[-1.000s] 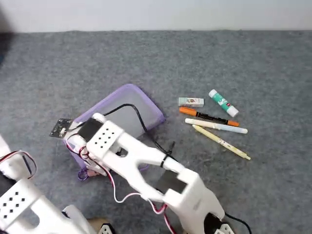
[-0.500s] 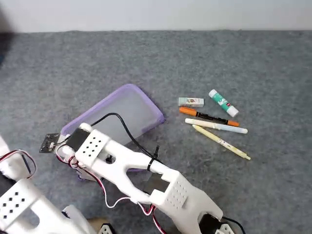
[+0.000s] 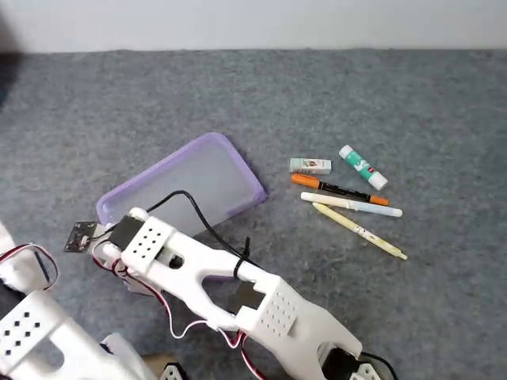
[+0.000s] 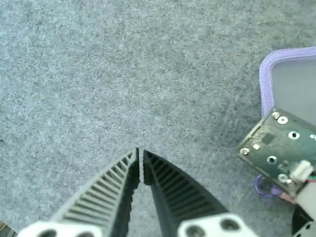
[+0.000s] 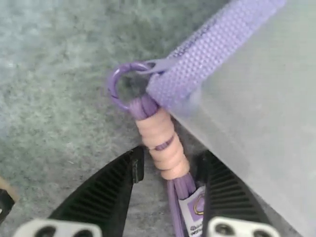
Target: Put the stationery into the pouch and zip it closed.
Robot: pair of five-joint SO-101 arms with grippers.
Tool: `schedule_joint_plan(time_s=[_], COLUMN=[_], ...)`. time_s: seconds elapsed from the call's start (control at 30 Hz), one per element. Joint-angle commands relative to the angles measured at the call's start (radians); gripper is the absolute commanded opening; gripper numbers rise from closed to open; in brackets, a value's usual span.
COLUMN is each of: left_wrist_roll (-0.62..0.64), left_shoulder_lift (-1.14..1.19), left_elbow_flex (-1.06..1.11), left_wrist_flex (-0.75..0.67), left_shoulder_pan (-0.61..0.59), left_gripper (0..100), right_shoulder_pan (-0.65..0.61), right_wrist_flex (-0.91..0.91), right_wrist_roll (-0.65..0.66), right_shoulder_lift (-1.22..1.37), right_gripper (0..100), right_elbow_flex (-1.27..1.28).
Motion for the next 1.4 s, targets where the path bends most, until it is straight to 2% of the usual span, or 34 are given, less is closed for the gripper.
schedule_joint_plan(time_s=[0.0,0.03,0.1,0.4,0.63,0.83,1.13,1.37], left_wrist_roll=[-0.009,-0.009,-0.009,-0.009,-0.008,-0.003,-0.002,-0.002], left_shoulder_lift=[-0.023,-0.023,-0.021,-0.023,-0.023,-0.023,-0.023,-0.018], left_elbow_flex=[-0.044,-0.044,-0.044,-0.056,-0.099,-0.205,-0.426,-0.444], left_wrist_flex=[-0.003,-0.003,-0.003,-0.003,0.006,0.092,0.187,0.196], left_shoulder_pan=[-0.002,-0.002,-0.002,0.003,0.1,0.239,0.419,0.453], left_gripper=[2,2,2,2,2,2,2,2], right_shoulder_pan=[-0.001,-0.001,0.013,0.133,0.245,0.275,0.278,0.277], right_wrist_flex=[-0.021,-0.021,-0.015,0.054,0.137,0.127,-0.042,-0.133], right_wrist_roll=[0.014,0.014,0.012,0.006,0.005,0.005,0.009,0.012], right_shoulder_lift=[0.005,0.004,-0.004,-0.196,-0.49,-0.716,-0.932,-0.974], right_gripper=[2.8,0.0,2.7,0.8,0.8,0.8,0.8,0.8], right_elbow_flex=[-0.041,-0.041,-0.041,-0.06,-0.06,-0.06,-0.06,-0.058])
